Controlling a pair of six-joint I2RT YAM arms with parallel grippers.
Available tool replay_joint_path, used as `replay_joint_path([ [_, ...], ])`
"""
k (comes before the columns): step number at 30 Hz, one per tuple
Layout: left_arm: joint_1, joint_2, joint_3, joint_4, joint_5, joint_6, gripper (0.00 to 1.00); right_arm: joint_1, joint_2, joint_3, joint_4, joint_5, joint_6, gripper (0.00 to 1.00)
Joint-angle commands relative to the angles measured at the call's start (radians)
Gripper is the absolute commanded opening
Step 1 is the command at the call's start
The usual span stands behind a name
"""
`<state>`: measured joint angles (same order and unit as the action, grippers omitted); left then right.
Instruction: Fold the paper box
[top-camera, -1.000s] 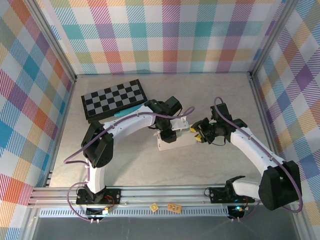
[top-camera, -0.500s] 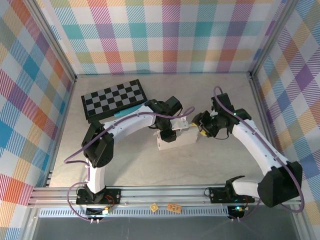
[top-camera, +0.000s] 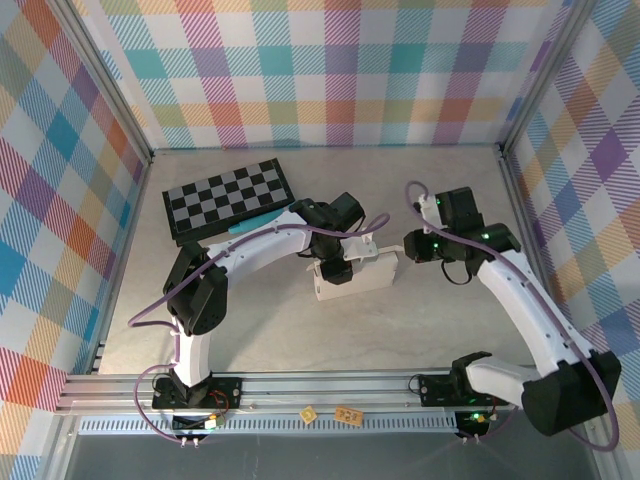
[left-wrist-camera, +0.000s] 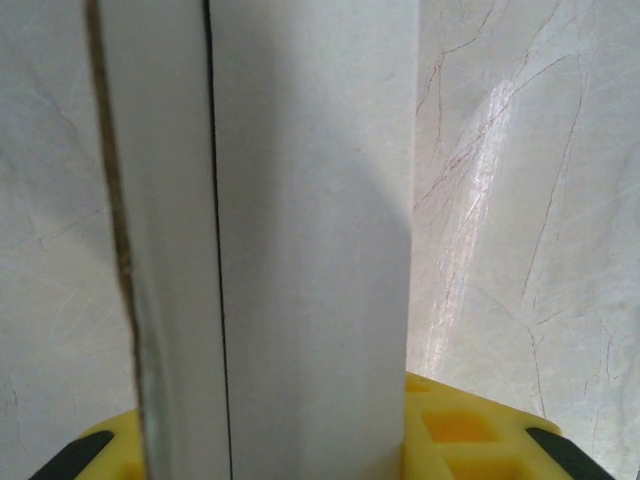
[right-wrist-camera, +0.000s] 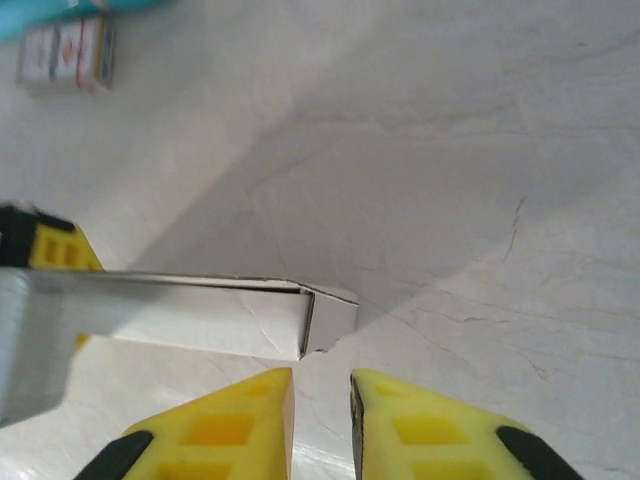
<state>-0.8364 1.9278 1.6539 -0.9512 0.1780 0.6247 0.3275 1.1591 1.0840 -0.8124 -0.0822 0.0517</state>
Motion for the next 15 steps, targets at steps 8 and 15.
replay_joint_path([
  [8, 0.001, 0.044, -0.013, -0.059, 0.020, 0.058, 0.31, -0.007, 0.035, -0.062, 0.009, -0.117, -0.297, 0.28],
  [15, 0.029, 0.038, -0.031, -0.057, 0.019, 0.085, 0.31, -0.021, 0.154, 0.037, -0.022, -0.095, -0.342, 0.30],
])
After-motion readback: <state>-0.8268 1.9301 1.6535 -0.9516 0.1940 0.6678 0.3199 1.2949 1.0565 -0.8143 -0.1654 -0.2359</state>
